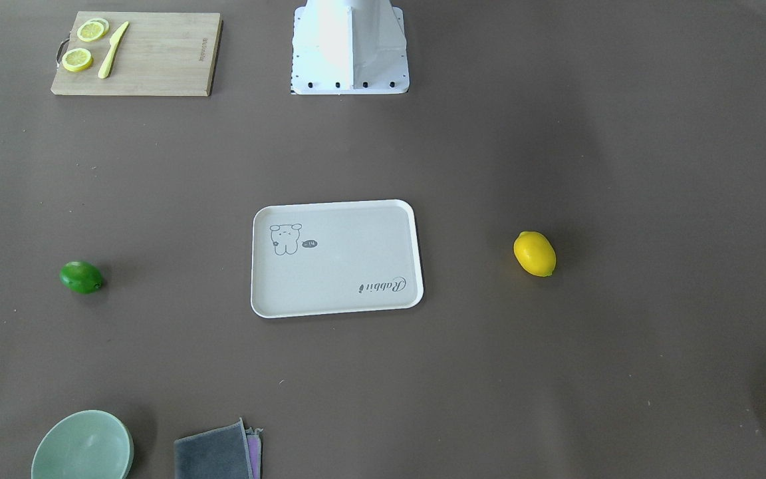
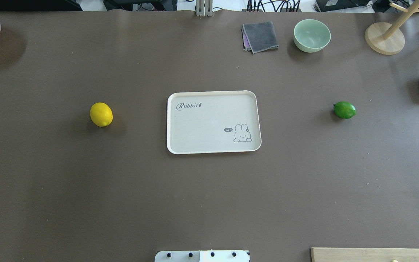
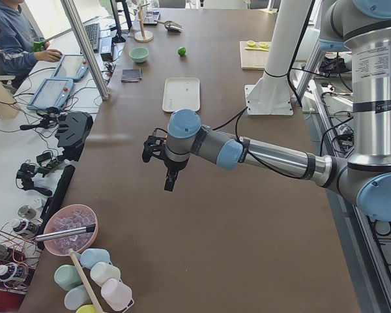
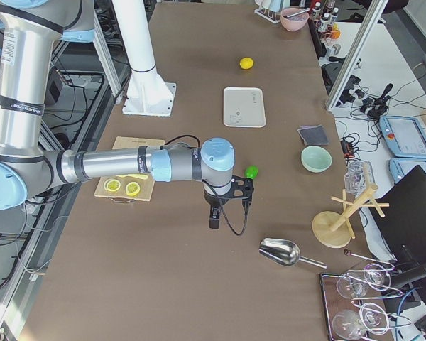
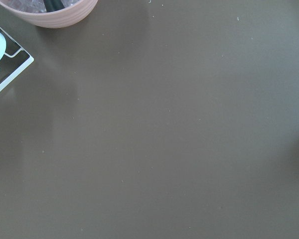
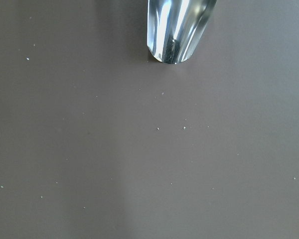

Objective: Place all lemons on tray

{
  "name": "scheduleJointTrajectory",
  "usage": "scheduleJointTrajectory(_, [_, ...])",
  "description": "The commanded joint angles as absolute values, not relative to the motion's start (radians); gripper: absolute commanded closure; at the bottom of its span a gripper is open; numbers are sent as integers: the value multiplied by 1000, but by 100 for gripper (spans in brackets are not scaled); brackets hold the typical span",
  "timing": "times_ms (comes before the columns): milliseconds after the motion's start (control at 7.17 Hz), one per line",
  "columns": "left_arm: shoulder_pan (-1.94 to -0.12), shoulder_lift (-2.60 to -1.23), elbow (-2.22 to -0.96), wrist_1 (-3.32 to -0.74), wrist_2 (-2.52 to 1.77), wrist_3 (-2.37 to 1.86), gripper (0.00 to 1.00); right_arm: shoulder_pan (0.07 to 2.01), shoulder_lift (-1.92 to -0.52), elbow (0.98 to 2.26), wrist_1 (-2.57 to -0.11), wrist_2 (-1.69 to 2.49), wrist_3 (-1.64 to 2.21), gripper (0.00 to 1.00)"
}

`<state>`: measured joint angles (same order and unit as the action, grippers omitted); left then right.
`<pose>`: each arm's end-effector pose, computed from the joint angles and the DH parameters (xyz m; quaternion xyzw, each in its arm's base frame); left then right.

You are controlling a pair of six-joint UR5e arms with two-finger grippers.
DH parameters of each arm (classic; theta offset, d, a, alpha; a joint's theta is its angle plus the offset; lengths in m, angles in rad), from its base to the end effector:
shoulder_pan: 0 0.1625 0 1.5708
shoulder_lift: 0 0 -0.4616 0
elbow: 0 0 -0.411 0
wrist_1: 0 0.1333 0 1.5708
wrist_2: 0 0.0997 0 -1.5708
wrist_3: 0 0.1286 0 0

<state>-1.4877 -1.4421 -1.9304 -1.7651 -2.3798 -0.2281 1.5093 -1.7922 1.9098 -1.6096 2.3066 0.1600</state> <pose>-0.0012 -0.4700 0.5660 0.1320 0.4101 0.0177 0.9023 0.0215 -0.4158 0.6518 -0.0032 -0.3612 0.0318 0.9319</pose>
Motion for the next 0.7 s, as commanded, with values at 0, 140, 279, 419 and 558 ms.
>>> scheduleJointTrajectory(0, [-1486, -1450, -1927, -1758, -2384, -227, 2, 1523, -1787, 1891, -1608, 2304, 94, 0])
scheduleJointTrajectory(140, [-1486, -1454, -1931, -1758, -2385, -226, 2, 1523, -1787, 1864, -1603, 2306, 68, 0])
scheduleJointTrajectory(279, [-1486, -1453, -1934, -1759, -2388, -225, 2, 1529, -1787, 1858, -1605, 2306, -30, 0])
scheduleJointTrajectory(419, [-1488, -1453, -1921, -1764, -2390, -229, 2, 1529, -1784, 1865, -1603, 2306, -31, 0])
scheduleJointTrajectory(558, [-1488, -1453, -1921, -1764, -2391, -229, 2, 1531, -1786, 1887, -1603, 2301, -37, 0])
